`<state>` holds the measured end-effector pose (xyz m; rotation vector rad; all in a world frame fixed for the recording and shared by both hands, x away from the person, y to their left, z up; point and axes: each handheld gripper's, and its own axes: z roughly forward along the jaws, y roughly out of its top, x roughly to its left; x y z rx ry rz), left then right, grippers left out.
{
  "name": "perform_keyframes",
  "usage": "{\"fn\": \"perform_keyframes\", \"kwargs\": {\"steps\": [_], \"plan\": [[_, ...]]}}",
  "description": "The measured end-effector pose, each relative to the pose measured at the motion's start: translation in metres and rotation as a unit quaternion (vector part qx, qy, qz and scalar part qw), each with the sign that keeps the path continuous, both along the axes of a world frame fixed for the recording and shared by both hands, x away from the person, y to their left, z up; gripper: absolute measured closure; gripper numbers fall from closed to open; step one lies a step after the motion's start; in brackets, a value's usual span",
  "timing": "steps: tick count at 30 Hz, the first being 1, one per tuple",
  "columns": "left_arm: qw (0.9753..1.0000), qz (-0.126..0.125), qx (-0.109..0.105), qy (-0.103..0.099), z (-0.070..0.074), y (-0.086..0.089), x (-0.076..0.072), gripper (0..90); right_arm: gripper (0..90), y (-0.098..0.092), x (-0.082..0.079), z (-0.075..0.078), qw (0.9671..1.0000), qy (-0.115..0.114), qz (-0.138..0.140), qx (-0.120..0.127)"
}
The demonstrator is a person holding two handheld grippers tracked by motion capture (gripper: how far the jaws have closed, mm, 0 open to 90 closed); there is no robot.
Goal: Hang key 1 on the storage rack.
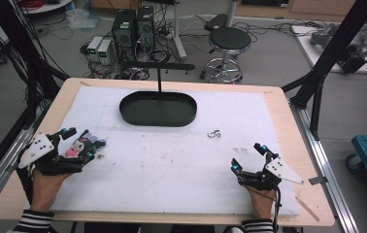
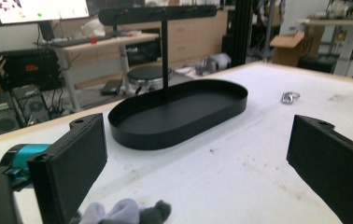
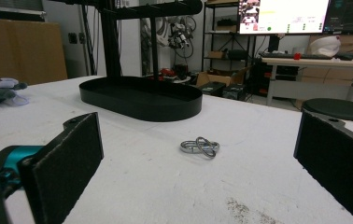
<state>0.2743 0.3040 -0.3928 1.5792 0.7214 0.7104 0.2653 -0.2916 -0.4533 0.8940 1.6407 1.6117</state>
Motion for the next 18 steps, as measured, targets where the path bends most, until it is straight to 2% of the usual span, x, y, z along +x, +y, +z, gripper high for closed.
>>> {"fn": "perform_keyframes", "kwargs": {"steps": [4,9,14,16,18], "plan": [[0.9994,0.001,0.024,0.027,0.008,0.004,0.002,5.5,0.5,0.0,0.0,0.0,1.0,0.0,0.0,0.0],[0.9962,-0.004,0.053,0.07,0.016,0.009,0.007,5.5,0.5,0.0,0.0,0.0,1.0,0.0,0.0,0.0],[0.9898,-0.001,0.094,0.107,0.023,0.014,0.01,5.5,0.5,0.0,0.0,0.0,1.0,0.003,-0.001,0.002],[0.9866,0.0,0.116,0.115,0.025,0.016,0.012,5.5,0.5,0.0,0.0,0.0,1.0,0.002,0.0,0.002],[0.9825,0.0,0.139,0.124,0.027,0.018,0.013,5.5,0.5,0.0,0.0,0.0,1.0,0.0,0.001,0.001]]}}
